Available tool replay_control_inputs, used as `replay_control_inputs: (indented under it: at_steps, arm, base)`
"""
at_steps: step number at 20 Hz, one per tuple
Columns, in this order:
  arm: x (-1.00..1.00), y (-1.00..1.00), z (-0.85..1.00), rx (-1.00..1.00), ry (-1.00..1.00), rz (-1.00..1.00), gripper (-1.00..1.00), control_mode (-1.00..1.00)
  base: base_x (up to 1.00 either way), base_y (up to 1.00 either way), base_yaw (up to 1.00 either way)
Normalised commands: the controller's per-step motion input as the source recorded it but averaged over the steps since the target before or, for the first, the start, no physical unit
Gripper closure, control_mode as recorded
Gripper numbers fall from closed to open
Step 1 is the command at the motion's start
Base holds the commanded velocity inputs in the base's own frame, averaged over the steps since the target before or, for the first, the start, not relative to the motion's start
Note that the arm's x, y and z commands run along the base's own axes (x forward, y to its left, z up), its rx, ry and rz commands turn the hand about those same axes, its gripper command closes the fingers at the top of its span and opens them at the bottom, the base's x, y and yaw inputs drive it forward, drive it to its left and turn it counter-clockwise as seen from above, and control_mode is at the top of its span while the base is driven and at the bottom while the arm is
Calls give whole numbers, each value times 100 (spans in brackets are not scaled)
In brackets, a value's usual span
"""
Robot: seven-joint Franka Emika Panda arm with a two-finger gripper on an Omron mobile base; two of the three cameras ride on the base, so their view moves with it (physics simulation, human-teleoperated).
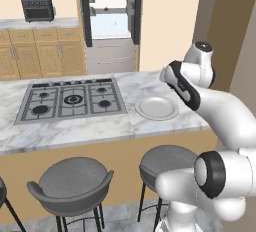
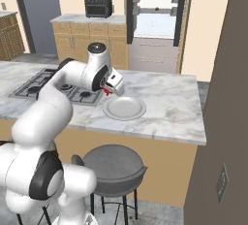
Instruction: Take the cheese, fish, and mushroom from the fridge and place them on the plate on the dining counter to create an appetizer plate.
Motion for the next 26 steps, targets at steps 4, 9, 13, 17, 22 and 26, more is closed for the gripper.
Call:
replay_control_inputs:
  at_steps: [4,9,13,17,22,26]
  arm:
    - [51,0,-51,0,5,0,100,-100]
    - [57,0,-51,0,23,0,100,-100]
    - [51,0,-41,0,17,0,100,-100]
    - [41,0,-40,0,9,0,100,-100]
    - [39,0,-57,0,3,1,100,-100]
    - [49,0,-56,0,1,2,100,-100]
  base:
    - [0,0,0]
    - [0,0,0]
    - [0,0,0]
    - [0,0,0]
    - [0,0,0]
    - [0,0,0]
